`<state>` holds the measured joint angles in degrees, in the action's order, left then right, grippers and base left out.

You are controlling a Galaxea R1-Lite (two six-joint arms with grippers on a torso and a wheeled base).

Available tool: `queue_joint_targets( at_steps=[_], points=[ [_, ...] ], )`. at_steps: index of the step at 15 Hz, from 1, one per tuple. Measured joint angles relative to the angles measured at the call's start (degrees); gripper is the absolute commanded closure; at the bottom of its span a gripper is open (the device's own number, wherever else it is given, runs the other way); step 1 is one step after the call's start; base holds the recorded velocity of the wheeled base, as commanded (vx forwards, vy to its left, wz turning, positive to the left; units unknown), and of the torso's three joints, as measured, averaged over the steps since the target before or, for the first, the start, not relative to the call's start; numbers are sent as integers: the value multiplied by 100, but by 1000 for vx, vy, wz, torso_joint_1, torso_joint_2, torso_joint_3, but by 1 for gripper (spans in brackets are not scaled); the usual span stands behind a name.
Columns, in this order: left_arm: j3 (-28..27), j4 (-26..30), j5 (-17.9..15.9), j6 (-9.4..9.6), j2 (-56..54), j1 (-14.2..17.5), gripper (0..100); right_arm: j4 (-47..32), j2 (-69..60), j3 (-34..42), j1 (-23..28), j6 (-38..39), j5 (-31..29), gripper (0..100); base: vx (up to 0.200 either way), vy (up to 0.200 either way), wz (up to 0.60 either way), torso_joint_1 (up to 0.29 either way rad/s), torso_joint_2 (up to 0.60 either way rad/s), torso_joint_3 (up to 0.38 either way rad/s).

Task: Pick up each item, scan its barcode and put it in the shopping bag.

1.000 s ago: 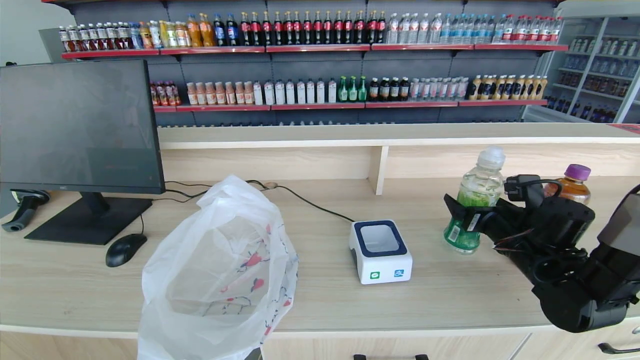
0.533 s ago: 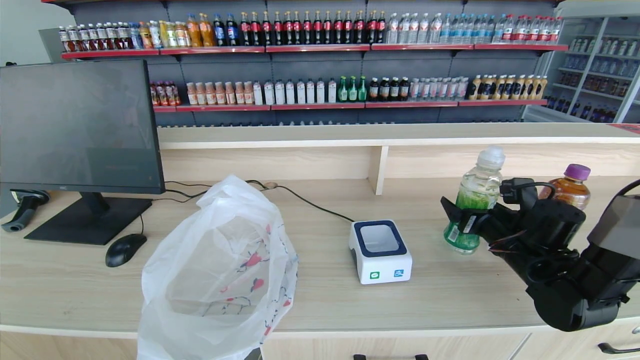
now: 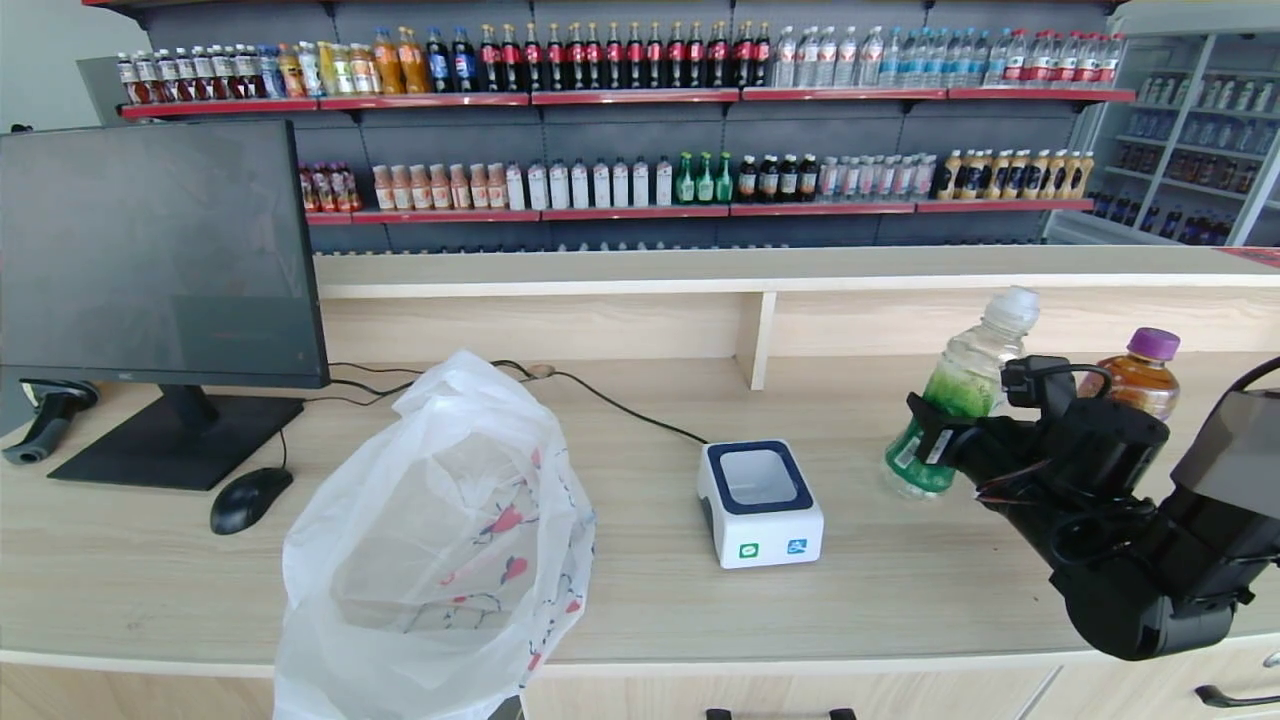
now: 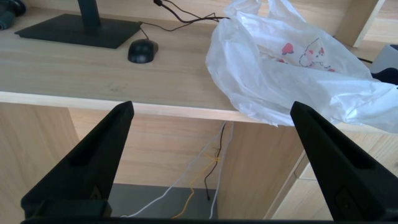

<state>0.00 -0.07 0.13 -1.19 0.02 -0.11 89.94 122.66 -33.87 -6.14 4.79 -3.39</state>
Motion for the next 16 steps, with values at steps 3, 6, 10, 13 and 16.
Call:
queue_joint_targets(
  at_steps=[3, 6, 10, 13, 16],
  points=[
    [0, 0, 2, -2, 0, 4, 0, -2, -4, 0, 2, -1, 9, 100, 0, 0, 0, 0, 0, 0],
    [0, 0, 2, -2, 0, 4, 0, -9, -28, 0, 0, 0, 5, 100, 0, 0, 0, 0, 0, 0],
    [0, 0, 2, 0, 0, 0, 0, -22, -138, 18, -5, 2, 5, 100, 0, 0, 0, 0, 0, 0],
    [0, 0, 2, 0, 0, 0, 0, -13, -323, 74, -5, 5, 9, 100, 0, 0, 0, 0, 0, 0],
    [0, 0, 2, -2, 0, 4, 0, -6, -572, 193, -9, -1, 24, 100, 0, 0, 0, 0, 0, 0]
  ],
)
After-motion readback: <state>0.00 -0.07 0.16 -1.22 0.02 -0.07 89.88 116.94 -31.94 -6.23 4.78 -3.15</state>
